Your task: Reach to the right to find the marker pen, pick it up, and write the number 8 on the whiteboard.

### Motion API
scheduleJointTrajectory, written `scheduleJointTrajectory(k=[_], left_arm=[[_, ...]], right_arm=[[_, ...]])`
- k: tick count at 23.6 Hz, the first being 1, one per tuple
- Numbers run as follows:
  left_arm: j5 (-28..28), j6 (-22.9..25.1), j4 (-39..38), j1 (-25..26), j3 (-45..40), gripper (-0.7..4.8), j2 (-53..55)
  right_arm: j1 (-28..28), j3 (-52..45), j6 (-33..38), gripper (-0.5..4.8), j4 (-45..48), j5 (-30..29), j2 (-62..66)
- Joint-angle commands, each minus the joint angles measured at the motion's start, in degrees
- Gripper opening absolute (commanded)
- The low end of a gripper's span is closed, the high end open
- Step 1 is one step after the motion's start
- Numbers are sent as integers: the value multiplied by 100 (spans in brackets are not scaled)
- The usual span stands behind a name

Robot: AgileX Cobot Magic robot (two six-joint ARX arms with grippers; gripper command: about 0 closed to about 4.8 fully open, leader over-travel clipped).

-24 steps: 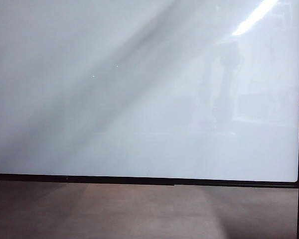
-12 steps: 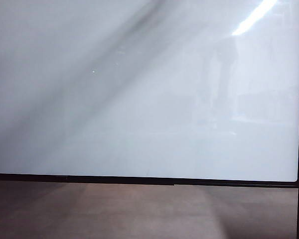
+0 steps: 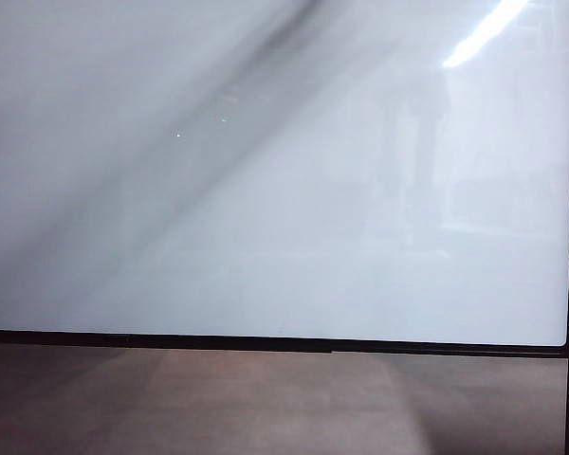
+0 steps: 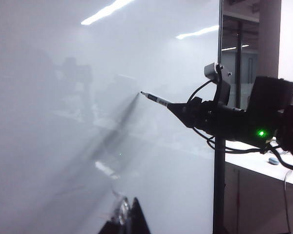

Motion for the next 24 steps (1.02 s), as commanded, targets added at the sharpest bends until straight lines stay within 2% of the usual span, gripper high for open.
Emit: scheduleJointTrajectory(k=[1,16,24], left_arm=[[24,0,74,0,101,-5,13],[24,0,92,0,205,-5,11],[24,0,90,0,310,-5,13]], right_arm=[[-7,37,-13,-6,133,50,31],[-17,11,11,-6,-376,133,57],[-17,-501,317,-6,-378,140,55]])
